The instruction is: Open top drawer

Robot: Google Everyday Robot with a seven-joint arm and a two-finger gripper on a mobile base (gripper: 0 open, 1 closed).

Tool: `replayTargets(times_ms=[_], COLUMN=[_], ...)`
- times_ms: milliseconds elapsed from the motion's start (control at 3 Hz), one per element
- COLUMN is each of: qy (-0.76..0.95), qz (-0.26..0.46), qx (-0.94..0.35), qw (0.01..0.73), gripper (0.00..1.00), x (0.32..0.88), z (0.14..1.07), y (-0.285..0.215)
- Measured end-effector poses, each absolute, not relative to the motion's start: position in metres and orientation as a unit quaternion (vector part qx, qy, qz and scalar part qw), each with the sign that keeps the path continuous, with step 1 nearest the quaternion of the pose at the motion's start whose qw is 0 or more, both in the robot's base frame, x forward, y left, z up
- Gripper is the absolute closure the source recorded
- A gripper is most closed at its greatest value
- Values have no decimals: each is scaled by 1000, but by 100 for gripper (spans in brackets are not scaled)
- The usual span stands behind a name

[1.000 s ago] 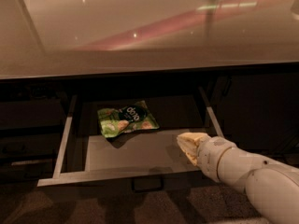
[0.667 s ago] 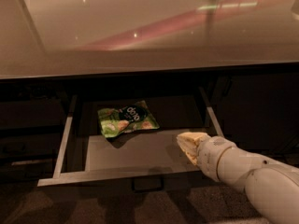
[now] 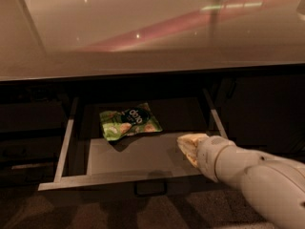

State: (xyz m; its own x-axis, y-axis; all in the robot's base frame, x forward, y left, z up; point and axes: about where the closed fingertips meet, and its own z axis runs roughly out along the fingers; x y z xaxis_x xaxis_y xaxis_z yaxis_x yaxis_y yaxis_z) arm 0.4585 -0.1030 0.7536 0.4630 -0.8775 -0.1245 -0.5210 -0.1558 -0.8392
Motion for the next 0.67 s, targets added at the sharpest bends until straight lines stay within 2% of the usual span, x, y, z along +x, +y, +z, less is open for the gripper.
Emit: replayTargets(times_ms=[667], qy=[552], qz=[-90], qx=[-743], qw=[368], gripper=[100], x=[488], z=[689], y=[-114])
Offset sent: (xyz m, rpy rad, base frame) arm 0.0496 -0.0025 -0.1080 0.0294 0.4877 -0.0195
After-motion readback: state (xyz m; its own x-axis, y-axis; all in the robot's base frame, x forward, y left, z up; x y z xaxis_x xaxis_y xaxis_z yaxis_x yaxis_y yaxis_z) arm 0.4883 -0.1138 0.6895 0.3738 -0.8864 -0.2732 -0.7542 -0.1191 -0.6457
